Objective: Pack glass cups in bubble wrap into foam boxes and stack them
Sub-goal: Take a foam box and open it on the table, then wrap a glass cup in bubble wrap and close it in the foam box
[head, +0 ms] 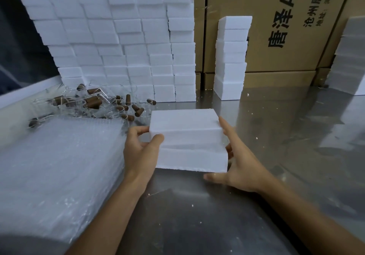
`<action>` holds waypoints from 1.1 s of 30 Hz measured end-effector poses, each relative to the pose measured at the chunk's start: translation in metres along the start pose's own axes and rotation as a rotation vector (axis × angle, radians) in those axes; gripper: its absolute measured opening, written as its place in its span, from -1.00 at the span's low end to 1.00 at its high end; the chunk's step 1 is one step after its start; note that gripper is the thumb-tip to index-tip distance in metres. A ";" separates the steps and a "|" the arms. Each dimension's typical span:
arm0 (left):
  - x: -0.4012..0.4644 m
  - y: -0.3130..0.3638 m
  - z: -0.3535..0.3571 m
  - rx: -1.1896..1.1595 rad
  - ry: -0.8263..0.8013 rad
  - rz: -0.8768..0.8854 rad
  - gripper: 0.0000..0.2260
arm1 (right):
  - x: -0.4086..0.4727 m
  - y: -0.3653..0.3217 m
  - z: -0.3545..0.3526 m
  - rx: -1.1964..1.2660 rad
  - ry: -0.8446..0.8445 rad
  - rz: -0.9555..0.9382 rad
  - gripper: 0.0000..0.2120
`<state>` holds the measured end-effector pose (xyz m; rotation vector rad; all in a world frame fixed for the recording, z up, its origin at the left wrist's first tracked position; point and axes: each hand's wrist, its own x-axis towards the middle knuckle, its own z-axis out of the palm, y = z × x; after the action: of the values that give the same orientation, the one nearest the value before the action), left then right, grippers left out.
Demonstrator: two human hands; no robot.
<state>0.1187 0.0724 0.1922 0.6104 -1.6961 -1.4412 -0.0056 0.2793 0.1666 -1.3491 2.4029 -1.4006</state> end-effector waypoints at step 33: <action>0.007 -0.014 -0.009 0.438 -0.269 -0.060 -0.59 | 0.009 -0.009 0.004 -0.045 0.050 0.272 -0.49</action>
<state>0.1199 0.0586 0.1811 0.7294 -2.2530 -1.2384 -0.0036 0.2683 0.1746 -0.9583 2.5453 -1.3289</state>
